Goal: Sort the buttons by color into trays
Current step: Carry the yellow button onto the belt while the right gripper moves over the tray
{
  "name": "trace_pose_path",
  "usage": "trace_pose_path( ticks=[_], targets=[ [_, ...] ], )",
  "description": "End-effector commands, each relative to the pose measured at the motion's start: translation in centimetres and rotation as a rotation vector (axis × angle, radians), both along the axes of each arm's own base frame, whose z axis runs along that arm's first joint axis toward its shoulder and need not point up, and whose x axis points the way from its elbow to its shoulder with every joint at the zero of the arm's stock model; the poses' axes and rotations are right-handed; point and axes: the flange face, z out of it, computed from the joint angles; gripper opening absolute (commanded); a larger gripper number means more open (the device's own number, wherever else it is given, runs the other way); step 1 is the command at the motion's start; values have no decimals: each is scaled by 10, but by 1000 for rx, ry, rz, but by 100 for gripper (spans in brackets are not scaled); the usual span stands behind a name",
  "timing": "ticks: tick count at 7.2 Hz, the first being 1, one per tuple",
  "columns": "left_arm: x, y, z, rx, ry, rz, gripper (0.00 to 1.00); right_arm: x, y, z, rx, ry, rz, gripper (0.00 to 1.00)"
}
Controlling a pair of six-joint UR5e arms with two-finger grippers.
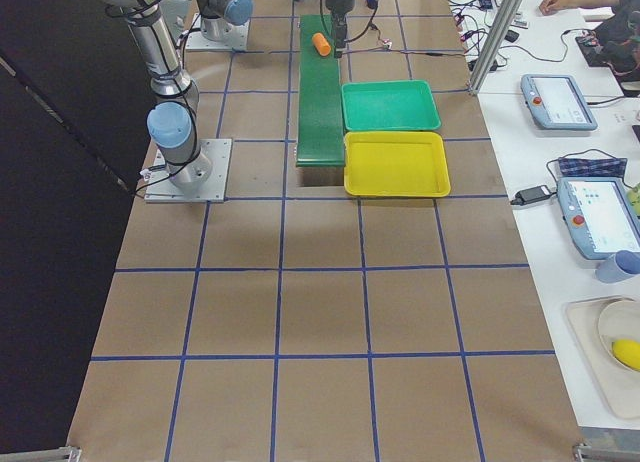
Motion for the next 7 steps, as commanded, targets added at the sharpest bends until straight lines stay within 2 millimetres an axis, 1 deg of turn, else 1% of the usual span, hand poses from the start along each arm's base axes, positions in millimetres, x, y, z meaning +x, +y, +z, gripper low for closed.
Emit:
trace_pose_path(
  ticks=[1, 2, 3, 4, 5, 6, 7],
  targets=[
    [-53, -27, 43, -62, 44, -38, 0, 6, 33, 2, 16, 11, 24, 100],
    [-102, -38, 60, -78, 44, -43, 0, -3, 31, -3, 103, 18, 0, 100],
    [-157, -48, 73, -129, 91, -26, 0, -5, 12, -3, 53, 10, -7, 100],
    [-202, -50, 81, -138, 93, 54, 0, -3, 13, 0, 31, 9, -4, 100],
    [-251, -43, 80, -122, 85, 132, 0, -2, 12, 3, 25, 4, -4, 100],
    [-299, -33, 76, -111, 66, 203, 0, -5, 4, 5, 17, 5, -10, 100],
    [-333, -24, 74, -94, 51, 272, 0, -4, -8, -3, 25, 6, -10, 100]
  ],
)
